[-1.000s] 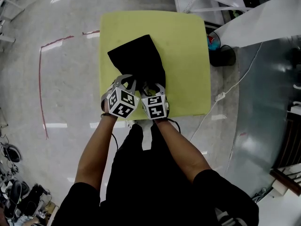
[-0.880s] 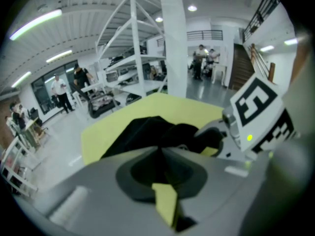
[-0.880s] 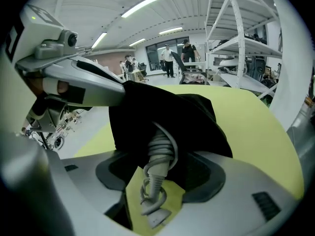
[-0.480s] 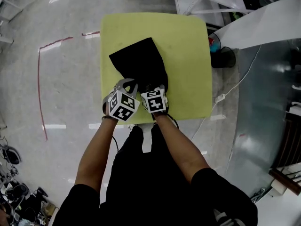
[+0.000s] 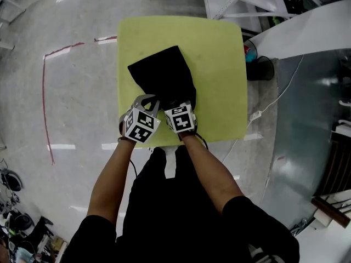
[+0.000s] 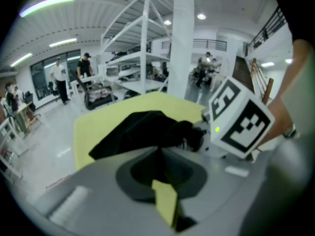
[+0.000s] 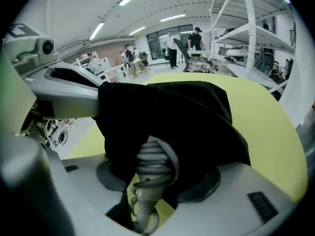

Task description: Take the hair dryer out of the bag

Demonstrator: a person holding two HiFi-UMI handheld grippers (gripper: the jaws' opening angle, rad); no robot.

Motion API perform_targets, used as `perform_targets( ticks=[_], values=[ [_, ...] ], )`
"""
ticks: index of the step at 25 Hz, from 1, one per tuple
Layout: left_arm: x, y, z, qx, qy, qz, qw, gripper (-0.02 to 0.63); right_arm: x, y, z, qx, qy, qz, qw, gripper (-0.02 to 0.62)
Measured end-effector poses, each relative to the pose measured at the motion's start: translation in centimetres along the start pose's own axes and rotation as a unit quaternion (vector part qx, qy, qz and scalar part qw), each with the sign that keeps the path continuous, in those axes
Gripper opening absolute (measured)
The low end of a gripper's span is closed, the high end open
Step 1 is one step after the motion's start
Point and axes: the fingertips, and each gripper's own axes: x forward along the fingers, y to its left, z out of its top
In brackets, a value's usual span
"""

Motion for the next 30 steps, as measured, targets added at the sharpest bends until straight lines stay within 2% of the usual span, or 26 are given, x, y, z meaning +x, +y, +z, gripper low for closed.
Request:
perform_targets(
  ticks=[8, 16, 19, 25, 30],
  values=[
    [-0.5, 0.2, 0.8, 0.032, -0.005, 0.035, 0.9989, 0.023, -2.2, 0.3, -0.5, 0.005, 0.009, 0.032, 0.999, 0.236],
    [-1.3, -0.8, 0.9, 0.100, 0.003, 0.072, 0.9924, 0.023, -5.4, 1.1, -2.1, -0.002, 0.019, 0.049, 0.999, 0.236],
    [-1.7, -0.9, 1.2, 0.104, 0.000, 0.084, 0.9911, 0.023, -6.6, 1.2, -2.7, -0.016, 0.024, 0.065, 0.997, 0.236],
    [-2.1, -0.9, 1.4, 0.095, -0.002, 0.096, 0.9908, 0.023, -8.8, 0.7, -4.0, -0.077, 0.036, 0.099, 0.991, 0.236],
    [-2.8, -0.7, 1.6, 0.087, -0.007, 0.105, 0.9906, 0.023, -10.2, 0.6, -5.1, -0.123, 0.041, 0.131, 0.983, 0.236]
  ],
)
